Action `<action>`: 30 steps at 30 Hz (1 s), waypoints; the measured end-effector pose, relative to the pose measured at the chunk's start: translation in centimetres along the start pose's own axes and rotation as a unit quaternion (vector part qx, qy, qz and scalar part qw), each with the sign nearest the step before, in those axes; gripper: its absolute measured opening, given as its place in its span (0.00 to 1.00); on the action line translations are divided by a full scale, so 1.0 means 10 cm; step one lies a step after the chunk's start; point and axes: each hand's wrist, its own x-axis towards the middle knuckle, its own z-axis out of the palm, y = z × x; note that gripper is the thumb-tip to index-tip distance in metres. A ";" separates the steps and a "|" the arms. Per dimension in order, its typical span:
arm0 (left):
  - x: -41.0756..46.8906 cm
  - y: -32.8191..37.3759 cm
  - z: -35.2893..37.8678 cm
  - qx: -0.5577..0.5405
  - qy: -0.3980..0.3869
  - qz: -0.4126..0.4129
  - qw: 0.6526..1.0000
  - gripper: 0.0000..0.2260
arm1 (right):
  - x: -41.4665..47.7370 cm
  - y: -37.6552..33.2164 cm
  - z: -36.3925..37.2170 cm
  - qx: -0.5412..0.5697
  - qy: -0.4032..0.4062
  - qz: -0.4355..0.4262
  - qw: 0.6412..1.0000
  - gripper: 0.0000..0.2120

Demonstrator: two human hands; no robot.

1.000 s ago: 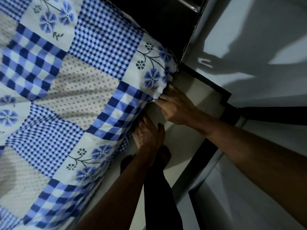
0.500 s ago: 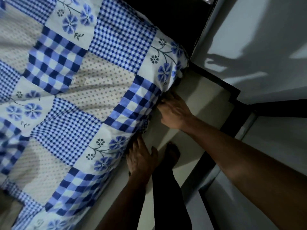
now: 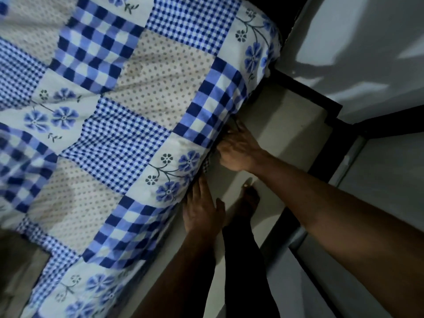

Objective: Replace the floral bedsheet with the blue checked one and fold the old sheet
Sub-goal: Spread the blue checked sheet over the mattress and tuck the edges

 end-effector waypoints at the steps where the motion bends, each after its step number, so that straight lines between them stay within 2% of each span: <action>1: 0.02 -0.03 0.00 0.026 -0.009 -0.003 1.000 0.41 | -0.02 -0.02 -0.01 0.007 0.014 -0.004 1.000 0.19; 3: 0.08 -0.01 0.01 0.040 -0.006 0.003 0.999 0.41 | -0.11 -0.04 0.00 0.032 0.068 0.017 0.997 0.22; 6: 0.13 0.13 0.01 -0.009 0.016 -0.043 0.999 0.40 | -0.40 -0.15 0.15 0.043 0.155 0.033 0.986 0.27; 8: 0.16 0.18 0.02 -0.024 0.020 -0.053 0.998 0.39 | -0.56 -0.29 0.28 0.045 0.197 -0.008 0.979 0.26; 10: 0.18 0.16 0.01 -0.045 0.032 -0.045 0.997 0.39 | -0.53 -0.39 0.31 0.049 0.191 -0.041 0.980 0.25; 14: -0.14 -0.02 -0.06 -0.086 0.063 0.025 0.994 0.38 | -0.32 -0.43 0.08 0.060 0.217 -0.022 0.974 0.17; 17: -0.39 -0.27 -0.05 -0.054 0.048 0.030 0.997 0.40 | -0.34 -0.42 0.14 0.049 0.205 -0.026 0.977 0.19; 20: -0.37 -0.44 -0.04 0.000 -0.013 0.008 1.000 0.40 | -0.38 -0.51 0.24 0.020 0.130 0.021 0.991 0.25; 22: -0.31 -0.41 -0.03 0.022 -0.015 0.015 1.000 0.42 | -0.33 -0.63 0.21 0.035 0.081 0.064 0.994 0.29; 26: -0.20 -0.16 0.00 -0.004 -0.006 -0.021 1.000 0.44 | -0.20 -0.91 0.08 0.045 0.028 0.143 0.988 0.34; 30: 0.00 0.02 -0.05 -0.054 -0.004 -0.098 0.994 0.43 | -0.35 -0.87 0.02 0.107 0.040 0.117 0.987 0.32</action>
